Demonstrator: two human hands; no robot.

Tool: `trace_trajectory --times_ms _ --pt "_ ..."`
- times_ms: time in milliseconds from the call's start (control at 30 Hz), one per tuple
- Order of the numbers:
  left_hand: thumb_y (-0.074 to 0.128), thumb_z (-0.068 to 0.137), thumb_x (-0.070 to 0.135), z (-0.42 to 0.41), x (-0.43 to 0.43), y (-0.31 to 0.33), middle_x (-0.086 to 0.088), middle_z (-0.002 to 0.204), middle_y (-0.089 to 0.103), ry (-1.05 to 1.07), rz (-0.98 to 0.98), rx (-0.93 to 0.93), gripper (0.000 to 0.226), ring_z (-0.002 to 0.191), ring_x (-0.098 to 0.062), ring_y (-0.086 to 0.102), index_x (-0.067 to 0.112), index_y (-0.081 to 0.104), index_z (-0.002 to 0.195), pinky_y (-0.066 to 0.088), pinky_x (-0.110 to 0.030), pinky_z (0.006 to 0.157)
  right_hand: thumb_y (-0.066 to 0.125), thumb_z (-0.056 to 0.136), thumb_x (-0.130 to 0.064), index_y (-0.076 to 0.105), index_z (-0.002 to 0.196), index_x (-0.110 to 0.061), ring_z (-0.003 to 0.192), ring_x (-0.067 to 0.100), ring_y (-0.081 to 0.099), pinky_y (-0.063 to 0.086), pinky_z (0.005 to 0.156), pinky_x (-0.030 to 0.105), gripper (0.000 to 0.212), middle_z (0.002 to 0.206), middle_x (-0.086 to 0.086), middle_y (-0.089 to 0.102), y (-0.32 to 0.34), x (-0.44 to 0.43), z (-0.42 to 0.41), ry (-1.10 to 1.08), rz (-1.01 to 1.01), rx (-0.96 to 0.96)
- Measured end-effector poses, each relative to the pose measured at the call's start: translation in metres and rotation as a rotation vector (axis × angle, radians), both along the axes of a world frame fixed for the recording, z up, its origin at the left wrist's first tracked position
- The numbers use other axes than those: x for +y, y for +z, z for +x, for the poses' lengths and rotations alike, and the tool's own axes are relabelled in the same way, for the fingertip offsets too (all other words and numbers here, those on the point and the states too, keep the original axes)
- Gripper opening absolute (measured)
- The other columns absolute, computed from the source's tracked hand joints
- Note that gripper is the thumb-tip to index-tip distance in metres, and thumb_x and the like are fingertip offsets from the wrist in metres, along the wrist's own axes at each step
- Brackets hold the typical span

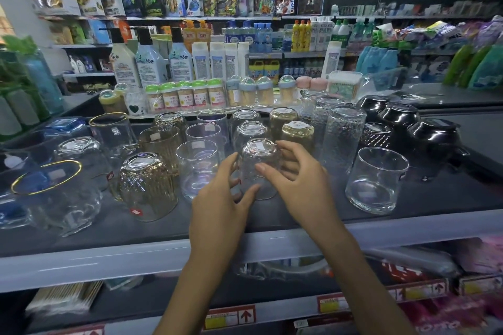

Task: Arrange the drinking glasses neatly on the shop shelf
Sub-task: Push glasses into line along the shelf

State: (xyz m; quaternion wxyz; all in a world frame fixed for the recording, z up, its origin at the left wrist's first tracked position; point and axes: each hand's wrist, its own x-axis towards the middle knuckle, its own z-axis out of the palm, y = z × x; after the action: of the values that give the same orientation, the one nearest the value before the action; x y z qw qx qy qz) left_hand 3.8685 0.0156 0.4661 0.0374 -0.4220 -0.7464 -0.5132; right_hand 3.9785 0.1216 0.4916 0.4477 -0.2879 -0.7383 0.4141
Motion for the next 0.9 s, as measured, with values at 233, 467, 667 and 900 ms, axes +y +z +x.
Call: trace_trajectory --times_ms 233,467,667,900 --pt "0.081 0.086 0.040 0.003 -0.001 0.006 0.017 0.117 0.072 0.020 -0.009 -0.032 0.067 0.088 0.004 0.070 0.038 0.051 0.145 0.058 -0.026 0.083 0.088 0.079 -0.037 0.058 0.137 -0.033 0.116 0.010 0.065 0.057 0.101 0.037 0.066 0.128 -0.006 0.064 -0.008 0.001 -0.002 0.013 -0.028 0.037" --pt "0.075 0.088 0.050 0.006 0.001 0.007 0.014 0.115 0.072 0.044 -0.021 -0.047 0.063 0.091 -0.002 0.071 0.037 0.052 0.145 0.059 -0.034 0.085 0.085 0.084 -0.022 0.053 0.145 -0.031 0.120 0.013 0.064 0.056 0.101 0.032 0.070 0.128 -0.009 0.063 -0.011 0.003 0.003 0.072 -0.025 -0.011" --pt "0.076 0.085 0.054 0.007 0.000 0.008 0.017 0.111 0.070 0.048 -0.017 -0.068 0.061 0.087 0.002 0.070 0.038 0.053 0.140 0.060 -0.036 0.083 0.080 0.090 -0.022 0.048 0.150 -0.035 0.126 0.009 0.059 0.051 0.106 0.029 0.069 0.129 -0.014 0.059 -0.011 0.005 0.007 0.116 -0.044 -0.026" --pt "0.074 0.086 0.054 0.008 0.001 0.010 0.019 0.111 0.069 0.060 -0.038 -0.055 0.060 0.087 0.002 0.069 0.040 0.051 0.140 0.059 -0.035 0.082 0.080 0.090 -0.024 0.047 0.150 -0.035 0.128 0.010 0.058 0.048 0.099 0.017 0.070 0.140 -0.005 0.060 -0.012 0.008 0.006 0.114 -0.040 -0.029"
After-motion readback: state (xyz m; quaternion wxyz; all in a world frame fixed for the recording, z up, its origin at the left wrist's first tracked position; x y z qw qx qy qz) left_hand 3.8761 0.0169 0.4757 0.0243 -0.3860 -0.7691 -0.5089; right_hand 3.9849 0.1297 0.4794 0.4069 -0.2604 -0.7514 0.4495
